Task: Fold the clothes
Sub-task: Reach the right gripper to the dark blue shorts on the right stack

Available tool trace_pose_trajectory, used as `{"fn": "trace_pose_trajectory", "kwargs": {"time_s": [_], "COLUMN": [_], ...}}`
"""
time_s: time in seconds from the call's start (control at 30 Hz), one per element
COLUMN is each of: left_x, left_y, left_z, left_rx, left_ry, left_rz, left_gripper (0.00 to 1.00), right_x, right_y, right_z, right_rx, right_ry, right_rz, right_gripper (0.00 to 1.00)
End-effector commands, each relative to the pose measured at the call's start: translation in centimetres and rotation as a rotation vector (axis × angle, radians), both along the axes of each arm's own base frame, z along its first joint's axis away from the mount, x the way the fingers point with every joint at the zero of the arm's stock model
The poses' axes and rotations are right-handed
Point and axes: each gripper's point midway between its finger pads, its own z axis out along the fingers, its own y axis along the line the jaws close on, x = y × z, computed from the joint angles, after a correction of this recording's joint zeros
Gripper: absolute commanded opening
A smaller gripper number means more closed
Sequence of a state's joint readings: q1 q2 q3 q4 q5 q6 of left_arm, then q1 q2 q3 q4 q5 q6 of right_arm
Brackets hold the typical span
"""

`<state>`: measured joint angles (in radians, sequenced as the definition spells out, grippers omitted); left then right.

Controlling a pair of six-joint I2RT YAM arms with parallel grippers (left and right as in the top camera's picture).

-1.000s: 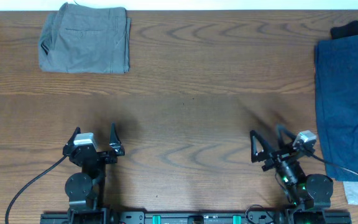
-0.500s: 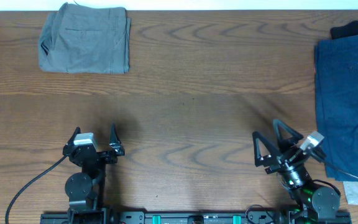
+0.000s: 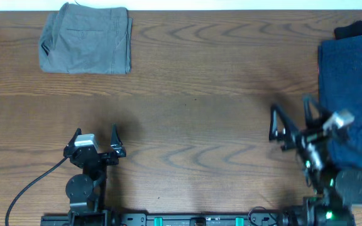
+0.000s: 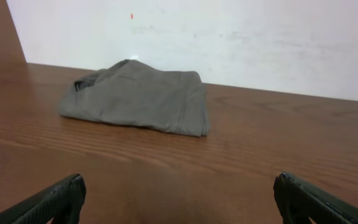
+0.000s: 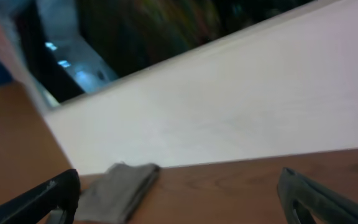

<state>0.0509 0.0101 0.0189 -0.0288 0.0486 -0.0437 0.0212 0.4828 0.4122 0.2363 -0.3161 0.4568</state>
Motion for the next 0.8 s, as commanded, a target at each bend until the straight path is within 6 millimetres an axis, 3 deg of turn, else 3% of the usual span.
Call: {"fn": "trace_pose_trajectory", "kwargs": {"time_s": [0.0,0.17,0.33,0.47,0.77], "left_x": [-0.1,-0.1,-0.1,-0.1,-0.1], "left_y": [0.3,0.3,0.3,0.3,0.3], "left_z": [-1.5,-1.5,-1.5,-1.5,-1.5], "left_rx": [0.016,0.017,0.016,0.017,0.016], "left_ry": [0.048,0.048,0.048,0.048,0.048], "left_rz": [0.014,0.014,0.014,0.014,0.014], "left_gripper": [0.98,0.98,0.98,0.98,0.98], "right_x": [3.6,10.2,16.1,19.2,23.0], "right_y": [-0.8,-2.3,-5.2,-8.9,-17.6], "right_z": [0.5,-0.1,-2.2,-4.0,-9.1], "right_rx": [-0.128,-0.239,-0.38,-0.545,-0.755], "right_ry": [0.049,0.232,0.495,0.689,0.993], "right_rz": [-0.077,-0.164,-0.303,-0.47,-0.794], "right_gripper": [0.99,0.99,0.99,0.99,0.99]}}
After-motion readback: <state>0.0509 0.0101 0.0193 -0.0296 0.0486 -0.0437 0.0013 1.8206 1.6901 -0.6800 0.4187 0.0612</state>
